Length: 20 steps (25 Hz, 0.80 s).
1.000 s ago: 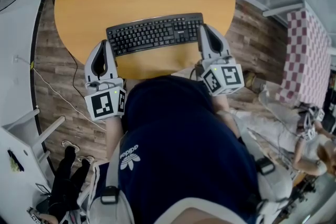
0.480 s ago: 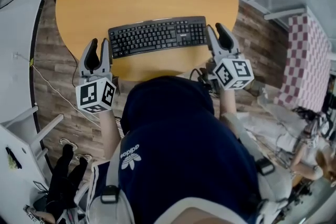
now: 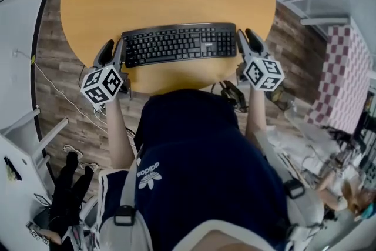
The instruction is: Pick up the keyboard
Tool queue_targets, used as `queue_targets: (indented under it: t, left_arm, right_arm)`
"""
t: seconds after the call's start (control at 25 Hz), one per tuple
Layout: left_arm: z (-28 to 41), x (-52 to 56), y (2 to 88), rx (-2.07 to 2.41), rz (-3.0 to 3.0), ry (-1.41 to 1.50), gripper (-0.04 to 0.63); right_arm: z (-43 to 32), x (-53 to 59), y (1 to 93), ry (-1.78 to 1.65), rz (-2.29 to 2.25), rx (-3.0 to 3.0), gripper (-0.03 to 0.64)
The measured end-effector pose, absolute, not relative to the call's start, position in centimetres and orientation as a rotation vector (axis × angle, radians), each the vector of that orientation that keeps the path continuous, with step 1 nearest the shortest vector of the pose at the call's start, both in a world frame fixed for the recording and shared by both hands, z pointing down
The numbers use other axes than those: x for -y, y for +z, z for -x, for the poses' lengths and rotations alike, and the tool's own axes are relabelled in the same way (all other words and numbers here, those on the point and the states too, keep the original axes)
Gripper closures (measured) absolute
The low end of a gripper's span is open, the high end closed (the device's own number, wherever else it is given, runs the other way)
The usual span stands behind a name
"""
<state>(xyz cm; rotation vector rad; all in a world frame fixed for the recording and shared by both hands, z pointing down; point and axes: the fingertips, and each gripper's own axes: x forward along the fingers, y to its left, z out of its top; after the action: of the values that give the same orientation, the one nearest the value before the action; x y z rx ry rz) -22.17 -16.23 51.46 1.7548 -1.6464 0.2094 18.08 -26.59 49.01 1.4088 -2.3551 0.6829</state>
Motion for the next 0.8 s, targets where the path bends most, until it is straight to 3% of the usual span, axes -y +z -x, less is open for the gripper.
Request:
queue_targets:
  t: [0.4,0.8]
  left_arm:
    - [23.2,18.0,59.7,1.512,-1.568,0.296,0.422]
    - [22.7,18.0,62.4,1.455,-1.495,0.336,0.417]
  right_arm:
    - [-19.3,29.0,57.2,0.829,-1.352,2.158,0.500]
    - [-20.1,30.0,62.1,0.946,-1.313,2.033,0.490]
